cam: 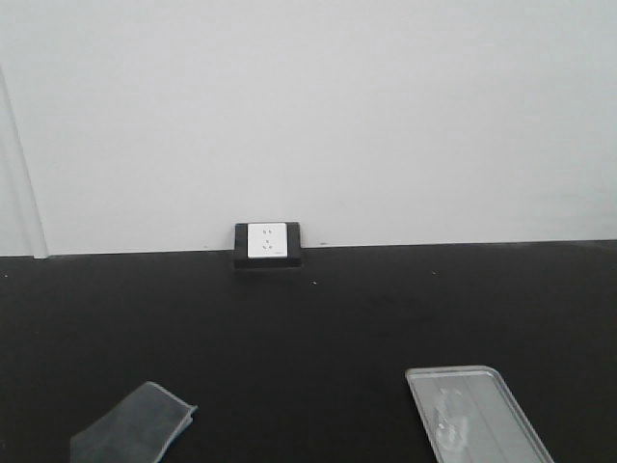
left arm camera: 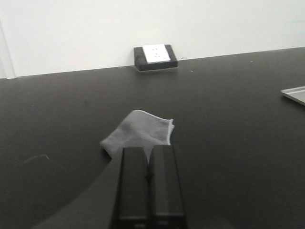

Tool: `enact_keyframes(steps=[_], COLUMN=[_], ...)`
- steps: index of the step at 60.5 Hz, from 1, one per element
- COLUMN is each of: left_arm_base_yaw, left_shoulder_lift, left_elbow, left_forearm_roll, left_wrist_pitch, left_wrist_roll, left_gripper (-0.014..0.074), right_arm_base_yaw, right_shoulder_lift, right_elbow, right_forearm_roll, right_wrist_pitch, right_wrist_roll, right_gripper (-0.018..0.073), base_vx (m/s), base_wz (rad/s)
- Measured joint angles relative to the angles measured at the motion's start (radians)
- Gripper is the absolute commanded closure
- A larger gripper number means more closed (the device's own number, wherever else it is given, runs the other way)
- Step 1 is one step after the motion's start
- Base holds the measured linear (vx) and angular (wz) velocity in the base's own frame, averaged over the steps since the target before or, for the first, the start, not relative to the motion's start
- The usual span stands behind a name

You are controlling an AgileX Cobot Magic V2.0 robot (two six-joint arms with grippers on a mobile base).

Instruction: Wipe beaker with gray cloth and return to tray

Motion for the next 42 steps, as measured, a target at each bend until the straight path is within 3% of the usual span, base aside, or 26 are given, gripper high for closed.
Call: enact_keyframes(steps=[42], left_arm_base_yaw=[0.0], left_shoulder_lift=[0.0], left_elbow=[0.0], left_forearm_roll=[0.0], left_wrist_pitch=[0.0], left_wrist_roll=[0.0], left_gripper=[0.0602], right_arm_base_yaw=[0.0], right_shoulder_lift=[0.0], right_elbow=[0.0], right_forearm_roll=[0.0], right_wrist_pitch=[0.0], right_wrist_roll=[0.0], right_gripper=[0.0564], base_vx=[0.17], base_wz=[0.1])
